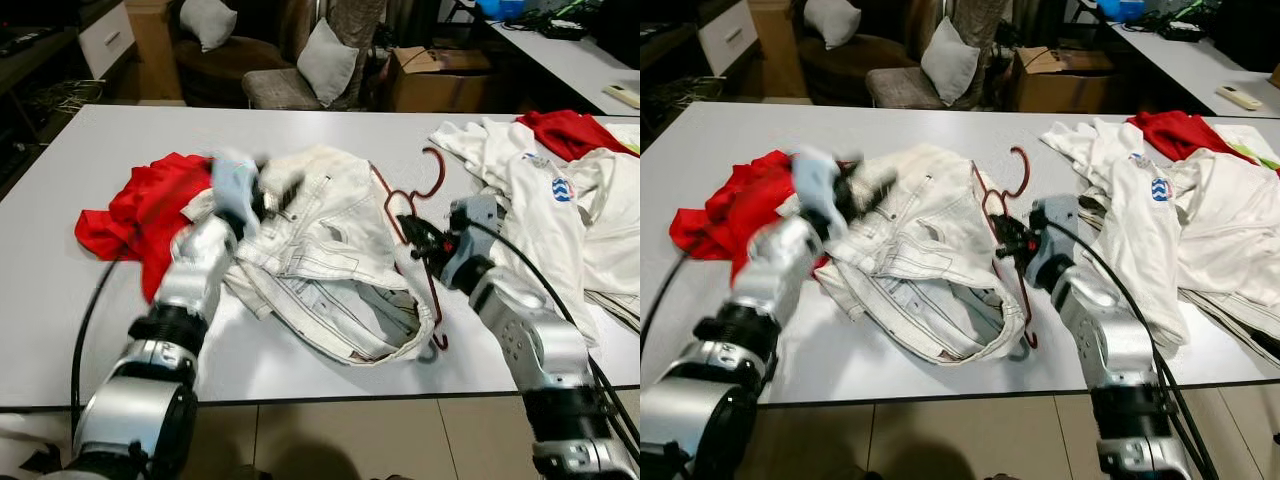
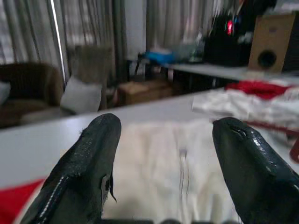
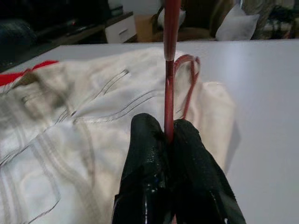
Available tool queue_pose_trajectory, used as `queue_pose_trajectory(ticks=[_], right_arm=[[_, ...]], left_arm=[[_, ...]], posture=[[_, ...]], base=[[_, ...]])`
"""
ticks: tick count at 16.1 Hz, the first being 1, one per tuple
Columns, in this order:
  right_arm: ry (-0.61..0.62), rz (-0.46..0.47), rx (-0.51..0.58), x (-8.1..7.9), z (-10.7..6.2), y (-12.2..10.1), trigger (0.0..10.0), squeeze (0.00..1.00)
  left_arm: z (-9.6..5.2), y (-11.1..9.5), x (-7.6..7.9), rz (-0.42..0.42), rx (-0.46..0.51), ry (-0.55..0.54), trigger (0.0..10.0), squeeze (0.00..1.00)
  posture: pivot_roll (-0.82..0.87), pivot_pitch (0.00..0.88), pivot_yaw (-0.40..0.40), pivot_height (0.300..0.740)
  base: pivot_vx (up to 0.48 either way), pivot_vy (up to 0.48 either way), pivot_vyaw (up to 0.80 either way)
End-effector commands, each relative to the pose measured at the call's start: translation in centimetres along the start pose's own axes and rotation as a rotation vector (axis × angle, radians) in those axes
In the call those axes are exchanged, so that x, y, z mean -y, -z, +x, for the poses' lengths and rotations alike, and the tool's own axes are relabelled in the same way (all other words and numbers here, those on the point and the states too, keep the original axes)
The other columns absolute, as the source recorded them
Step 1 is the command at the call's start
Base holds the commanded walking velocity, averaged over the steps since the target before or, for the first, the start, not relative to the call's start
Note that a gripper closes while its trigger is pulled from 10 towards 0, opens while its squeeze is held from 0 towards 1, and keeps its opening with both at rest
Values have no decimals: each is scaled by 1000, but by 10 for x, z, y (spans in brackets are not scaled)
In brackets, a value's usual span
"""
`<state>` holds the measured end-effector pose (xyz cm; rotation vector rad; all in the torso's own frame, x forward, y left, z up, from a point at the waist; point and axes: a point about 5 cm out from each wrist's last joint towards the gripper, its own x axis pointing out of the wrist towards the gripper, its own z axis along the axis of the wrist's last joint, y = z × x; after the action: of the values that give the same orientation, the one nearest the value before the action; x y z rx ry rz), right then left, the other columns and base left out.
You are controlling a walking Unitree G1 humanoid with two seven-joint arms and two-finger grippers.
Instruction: Hang hanger
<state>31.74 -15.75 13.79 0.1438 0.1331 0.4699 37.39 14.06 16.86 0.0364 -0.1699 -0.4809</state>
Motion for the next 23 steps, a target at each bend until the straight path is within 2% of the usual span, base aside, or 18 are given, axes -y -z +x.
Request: queue_pose_trajectory(ticks=[1, 3, 5, 6, 8, 10, 11, 14, 15, 16, 23], right_arm=[[-1, -11, 58, 1, 0, -12, 10000, 0], [32, -37, 154, 5, -14, -37, 10000, 0], [128, -108, 211, 10, -29, -53, 10000, 0], [231, -165, 206, 16, -37, -56, 10000, 0], [321, -175, 231, 14, -45, -60, 10000, 0], [332, -198, 249, 1, -46, -59, 10000, 0], [366, -143, 280, -6, -44, -56, 10000, 0], [360, -137, 273, -16, -41, -51, 10000, 0], [361, -127, 268, -20, -40, -48, 10000, 0], [363, -123, 266, -22, -40, -47, 10000, 0], [384, -140, 262, -21, -42, -48, 10000, 0]], left_arm=[[1, -7, -2, -15, 27, -4, 10000, 133], [-3, -32, -14, -51, 116, -78, 10000, 129], [-13, -40, -17, -45, 95, -124, 10000, 125], [-21, -42, -12, -17, 93, -117, 10000, 118], [-31, -39, -1, 14, 83, -133, 10000, 125], [-39, -29, 9, -3, 32, -157, 10000, 137], [-44, -21, 16, -4, -15, -164, 10000, 141], [-48, -18, 21, 26, -47, -166, 10000, 157], [-49, -16, 23, -2, -68, -161, 10000, 306], [-50, -15, 25, -52, -93, -148, 10000, 1000], [-51, -18, 26, -46, -109, -158, 10000, 1000]], posture=[[-63, 0, -10, 740], [-67, 0, -7, 740], [-72, 0, -7, 740], [-76, 0, -6, 740], [-83, 0, -7, 740], [-86, 0, -11, 740], [-86, 0, -11, 740], [-88, 0, -11, 740], [-86, 0, -9, 740], [-87, 0, -5, 740], [-93, 0, -2, 740]], base=[[0, 0, 0], [0, 0, 0], [0, 0, 0], [0, 0, 0], [0, 0, 0], [0, -221, 0], [0, -480, 0], [0, -480, 0], [0, -480, 0], [0, -480, 0], [0, -472, 0]])
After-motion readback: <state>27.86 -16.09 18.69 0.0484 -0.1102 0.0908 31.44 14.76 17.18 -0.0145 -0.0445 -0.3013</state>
